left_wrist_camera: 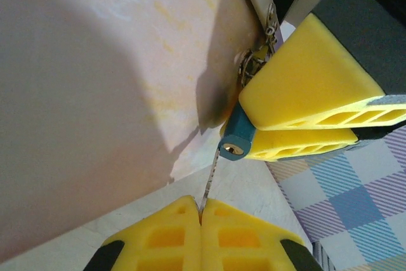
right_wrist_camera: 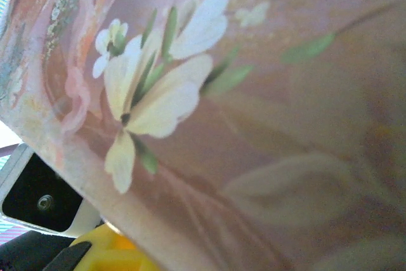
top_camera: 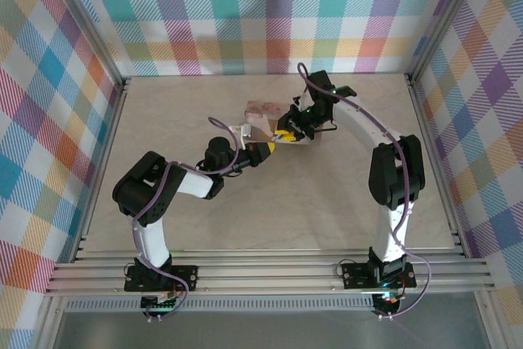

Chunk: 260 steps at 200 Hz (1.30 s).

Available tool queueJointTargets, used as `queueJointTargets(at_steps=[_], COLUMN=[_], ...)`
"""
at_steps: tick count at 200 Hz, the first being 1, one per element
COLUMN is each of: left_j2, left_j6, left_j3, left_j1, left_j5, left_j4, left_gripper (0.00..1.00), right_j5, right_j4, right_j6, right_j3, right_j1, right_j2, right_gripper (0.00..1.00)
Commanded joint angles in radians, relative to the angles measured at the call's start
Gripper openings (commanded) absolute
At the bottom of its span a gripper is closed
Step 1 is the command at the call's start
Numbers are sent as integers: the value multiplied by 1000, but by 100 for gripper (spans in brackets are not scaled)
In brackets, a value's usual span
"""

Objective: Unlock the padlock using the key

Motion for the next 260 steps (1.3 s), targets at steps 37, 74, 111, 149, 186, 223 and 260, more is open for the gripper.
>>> queueJointTargets(at_steps=[37,74,111,149,186,223,260], left_j2=[-62,-55,-48,-47,-51,-52,-43], left_j6=[-2,-2,7,1,-3,-8,-16], left_j3=[-24,-18,-24,-23,-22,-13,-2], left_j1=[16,16,14,14,14,14,14], left_j5=[-1,16,29,36,41,50,62], left_j4=[77,68,56,57,62,65,73], left_gripper=[0,0,0,0,0,0,0], right_j5=[-77,-78,-69,-59,-53,-52,-54], right_j4=[2,-4,-9,-6,-7,-9,-10], right_j6=[1,1,-2,0,5,7,10], right_j3=[5,19,20,14,14,8,9], right_j1=[1,1,1,1,1,1,1], right_j2=[-18,-12,-14,-20,-23,-26,-26], right_gripper=[0,0,0,0,0,0,0])
